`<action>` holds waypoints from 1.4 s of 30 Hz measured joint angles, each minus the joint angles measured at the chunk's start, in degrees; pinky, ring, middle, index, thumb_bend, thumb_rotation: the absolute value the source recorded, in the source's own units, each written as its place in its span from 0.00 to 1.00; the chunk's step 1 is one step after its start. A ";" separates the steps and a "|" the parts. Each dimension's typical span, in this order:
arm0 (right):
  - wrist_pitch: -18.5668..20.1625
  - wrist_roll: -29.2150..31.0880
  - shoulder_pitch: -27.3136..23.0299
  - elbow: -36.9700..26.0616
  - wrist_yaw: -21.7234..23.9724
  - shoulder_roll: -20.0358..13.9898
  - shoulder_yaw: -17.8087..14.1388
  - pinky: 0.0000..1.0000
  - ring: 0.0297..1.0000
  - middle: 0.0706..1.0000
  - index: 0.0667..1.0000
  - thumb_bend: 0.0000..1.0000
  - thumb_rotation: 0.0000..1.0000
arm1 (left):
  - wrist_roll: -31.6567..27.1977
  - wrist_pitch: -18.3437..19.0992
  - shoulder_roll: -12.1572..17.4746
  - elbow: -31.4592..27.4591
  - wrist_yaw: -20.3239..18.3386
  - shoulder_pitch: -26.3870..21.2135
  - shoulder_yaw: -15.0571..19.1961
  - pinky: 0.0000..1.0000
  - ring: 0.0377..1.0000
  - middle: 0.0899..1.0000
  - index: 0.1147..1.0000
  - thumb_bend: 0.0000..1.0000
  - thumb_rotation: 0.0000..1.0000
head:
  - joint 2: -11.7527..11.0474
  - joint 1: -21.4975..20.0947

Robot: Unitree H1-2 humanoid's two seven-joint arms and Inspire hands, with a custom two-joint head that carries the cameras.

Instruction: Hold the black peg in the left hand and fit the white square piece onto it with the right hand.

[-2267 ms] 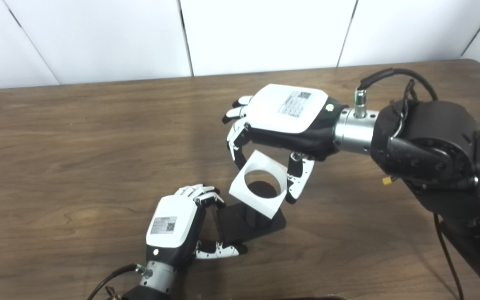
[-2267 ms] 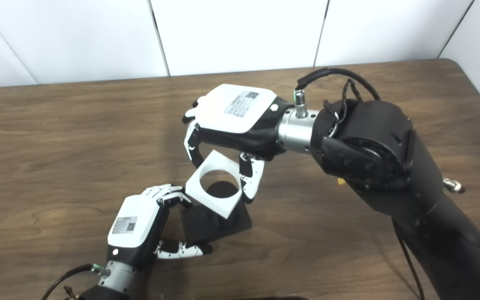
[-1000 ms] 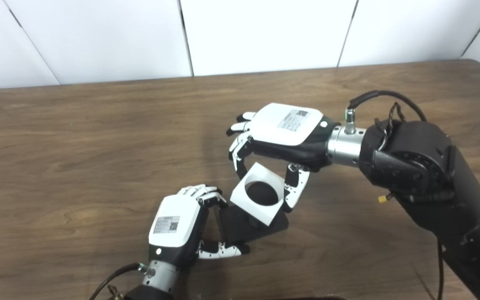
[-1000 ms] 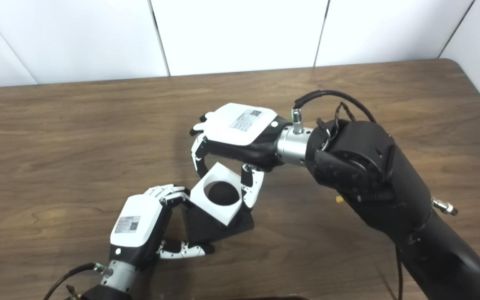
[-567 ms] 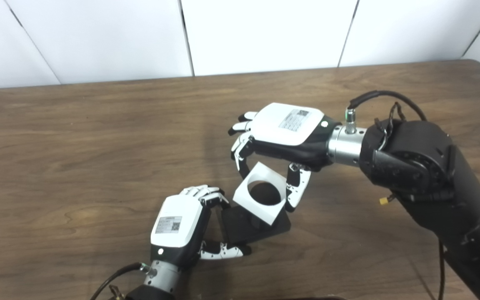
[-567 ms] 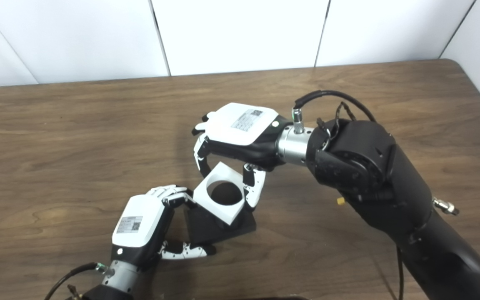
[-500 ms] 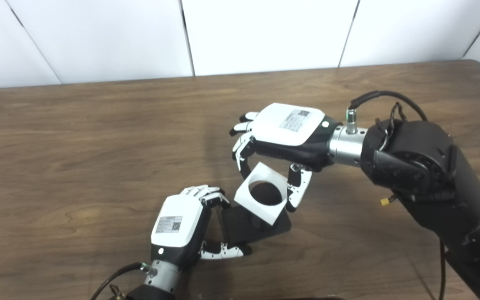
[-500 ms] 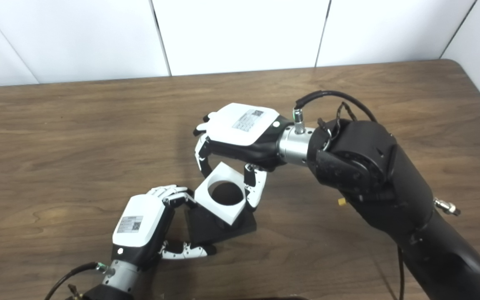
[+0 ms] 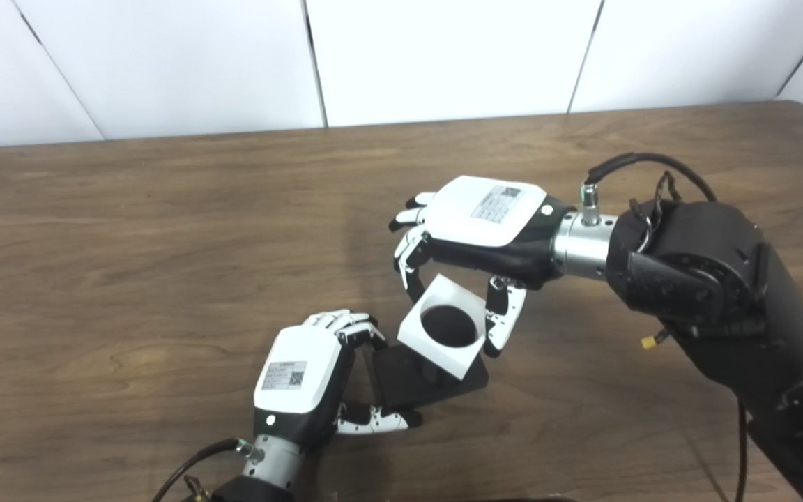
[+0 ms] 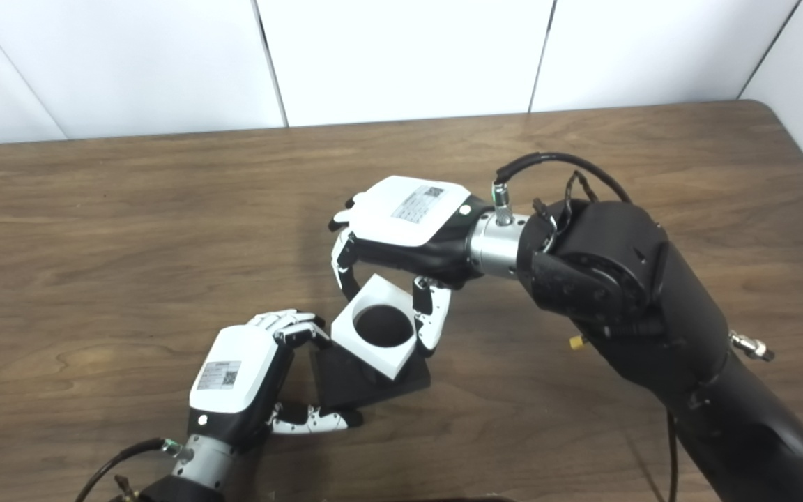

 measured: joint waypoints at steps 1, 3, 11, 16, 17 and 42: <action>-0.03 -0.05 0.03 0.00 -0.01 -0.07 0.00 0.97 0.93 0.76 0.45 0.52 0.13 | 0.00 -0.01 0.00 0.00 0.02 0.00 0.00 0.77 0.79 0.73 0.42 0.52 0.05 | 0.00 0.00; -0.05 -0.07 0.21 0.00 -0.05 -0.07 0.02 0.96 0.93 0.76 0.45 0.52 0.13 | -0.01 -0.01 -0.01 0.00 0.01 0.02 0.01 0.77 0.79 0.73 0.42 0.52 0.05 | 0.00 0.00; -0.05 -0.75 0.53 0.02 0.02 -0.05 0.56 0.99 0.93 0.76 0.44 0.52 0.13 | 0.00 -0.02 -0.02 -0.20 -0.25 0.10 0.02 0.77 0.79 0.73 0.42 0.52 0.05 | 0.26 0.00; -0.05 -0.73 0.53 0.02 0.01 -0.05 0.58 0.98 0.93 0.76 0.44 0.52 0.13 | 0.01 -0.02 -0.03 -0.26 -0.43 0.09 0.05 0.77 0.79 0.73 0.42 0.52 0.05 | 0.26 0.00; -0.06 -0.74 0.53 0.03 0.01 -0.05 0.59 0.98 0.93 0.76 0.44 0.52 0.13 | 0.01 -0.01 -0.04 -0.26 -0.43 0.09 0.06 0.77 0.79 0.73 0.42 0.52 0.05 | 0.26 0.00; -3.35 -2.66 2.63 1.60 -0.87 0.14 1.65 0.99 0.93 0.78 0.45 0.52 0.13 | 0.28 -0.04 -0.48 -0.88 -1.33 0.11 0.11 0.75 0.79 0.73 0.42 0.52 0.05 | 0.62 0.00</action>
